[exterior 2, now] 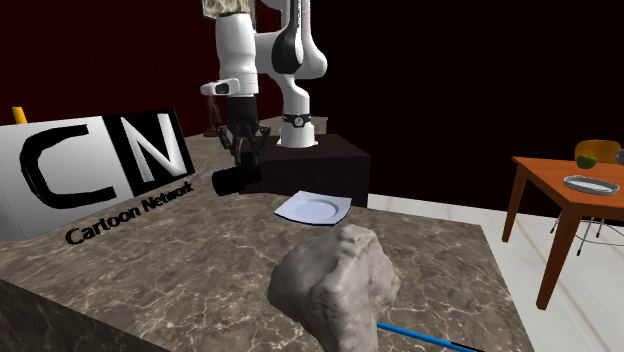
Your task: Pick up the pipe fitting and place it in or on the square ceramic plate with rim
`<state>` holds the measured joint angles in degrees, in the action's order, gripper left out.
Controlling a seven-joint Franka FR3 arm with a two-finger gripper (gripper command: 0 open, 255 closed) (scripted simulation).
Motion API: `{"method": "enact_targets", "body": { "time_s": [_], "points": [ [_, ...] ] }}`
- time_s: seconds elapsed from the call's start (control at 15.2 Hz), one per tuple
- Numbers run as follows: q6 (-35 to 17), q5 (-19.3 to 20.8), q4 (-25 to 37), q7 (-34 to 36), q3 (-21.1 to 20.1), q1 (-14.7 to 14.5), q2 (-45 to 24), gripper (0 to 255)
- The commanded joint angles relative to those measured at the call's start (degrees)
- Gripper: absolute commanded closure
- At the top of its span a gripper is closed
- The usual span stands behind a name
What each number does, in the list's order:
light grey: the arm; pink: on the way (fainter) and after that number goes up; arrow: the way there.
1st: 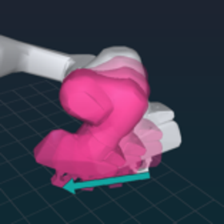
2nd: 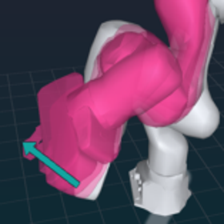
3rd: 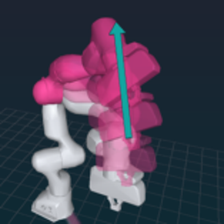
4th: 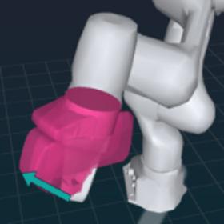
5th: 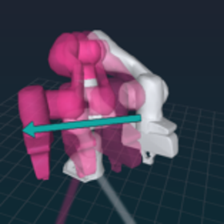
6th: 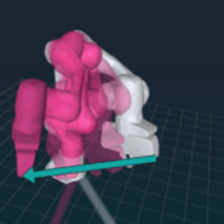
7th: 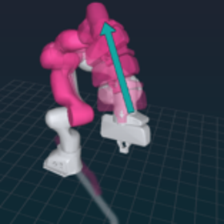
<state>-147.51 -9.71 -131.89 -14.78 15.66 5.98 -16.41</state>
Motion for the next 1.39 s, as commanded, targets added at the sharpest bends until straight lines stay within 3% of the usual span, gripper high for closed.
{"method": "enact_targets", "body": {
  "time_s": [0.0, 0.99, 1.32],
  "points": [
    [-0.8, 1.1, -3.0, 3.3, -0.2, -2.3, 2.4, 255],
    [-3.0, 7.8, -16.1, 30.6, -7.6, -17.0, 14.3, 255],
    [-7.3, 6.2, -16.2, 29.4, -7.9, -17.0, 10.1, 255]
  ]
}}
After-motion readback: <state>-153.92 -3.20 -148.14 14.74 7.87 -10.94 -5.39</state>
